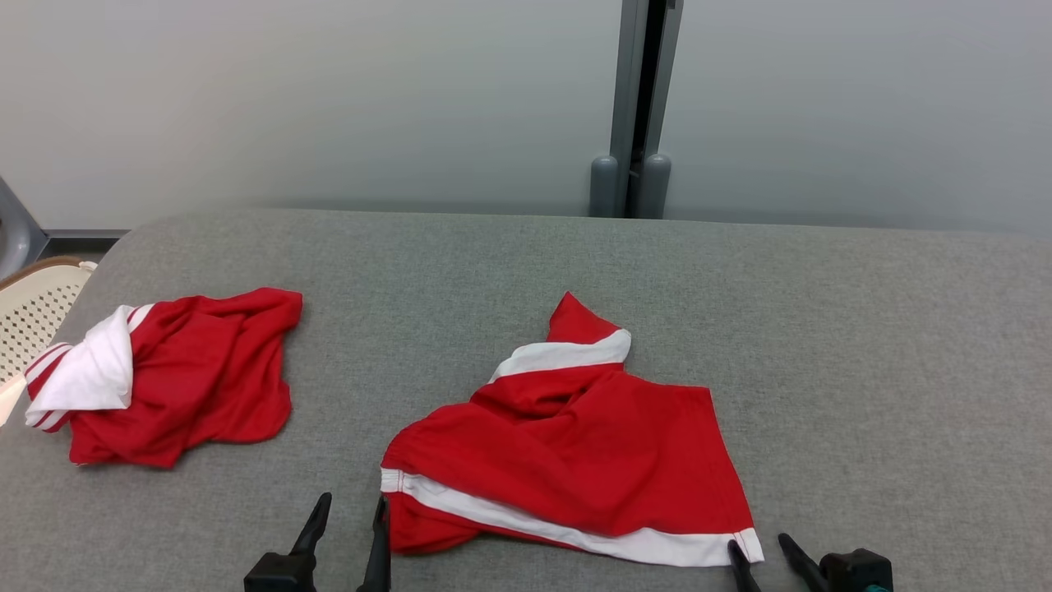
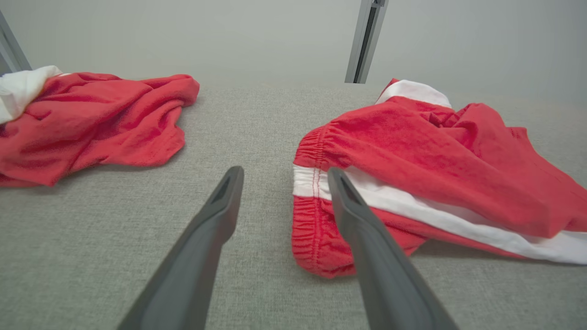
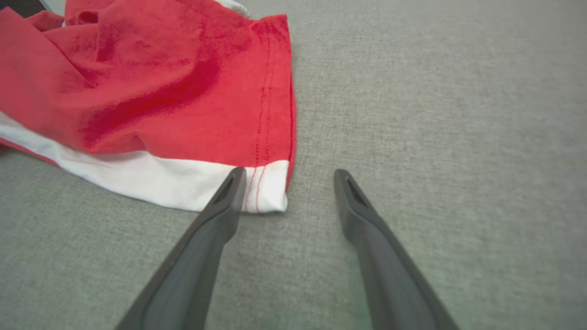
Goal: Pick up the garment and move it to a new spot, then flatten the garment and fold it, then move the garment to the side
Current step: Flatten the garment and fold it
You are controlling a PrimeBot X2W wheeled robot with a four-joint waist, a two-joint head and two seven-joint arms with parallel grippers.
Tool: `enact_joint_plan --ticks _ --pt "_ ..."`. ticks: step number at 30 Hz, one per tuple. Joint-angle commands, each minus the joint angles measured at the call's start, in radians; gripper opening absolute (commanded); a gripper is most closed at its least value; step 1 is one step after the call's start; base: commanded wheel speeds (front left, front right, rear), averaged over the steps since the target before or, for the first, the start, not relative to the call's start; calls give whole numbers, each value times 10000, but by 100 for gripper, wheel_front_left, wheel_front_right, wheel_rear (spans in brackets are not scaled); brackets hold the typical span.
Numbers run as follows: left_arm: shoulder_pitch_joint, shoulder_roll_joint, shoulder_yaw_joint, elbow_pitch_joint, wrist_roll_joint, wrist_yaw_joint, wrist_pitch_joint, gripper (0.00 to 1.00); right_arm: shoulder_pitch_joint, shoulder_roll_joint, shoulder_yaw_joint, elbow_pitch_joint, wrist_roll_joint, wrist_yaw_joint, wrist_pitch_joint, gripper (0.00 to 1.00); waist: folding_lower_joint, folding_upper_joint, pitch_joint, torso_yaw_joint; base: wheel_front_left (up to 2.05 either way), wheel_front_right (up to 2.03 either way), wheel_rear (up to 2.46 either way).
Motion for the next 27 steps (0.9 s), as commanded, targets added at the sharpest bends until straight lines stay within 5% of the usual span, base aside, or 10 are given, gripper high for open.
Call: enact_joint_plan --ticks 1,4,6,7,8,19,27 --pt "36 -12 -46 0 -38 -12 -30 100 -174 -11 63 166 81 -3 -8 100 0 -1 35 49 0 0 0" --pt "-9 -12 -72 37 -75 -55 -30 100 -379 -11 258 764 160 -1 3 100 0 -1 128 138 0 0 0" --pt "-84 -13 -62 45 -91 -70 -30 100 -532 -6 378 1290 222 -1 45 63 0 -1 184 190 0 0 0" --pt "-118 -14 -63 52 -101 -77 -30 100 -575 -6 421 1521 264 -1 69 9 0 -1 208 214 0 0 0" --pt "-144 -14 -73 52 -113 -70 -30 100 -622 14 462 1712 356 -1 79 0 0 -1 225 232 0 0 0" --pt "-256 -13 -729 9 -956 -364 -30 100 -485 -48 -1257 941 -278 -18 27 0 0 -1 359 143 0 0 0" --pt "-512 160 -2178 449 -2056 -443 -30 100 -482 -42 -1424 684 -402 -12 5 0 0 -1 419 -47 0 0 0"
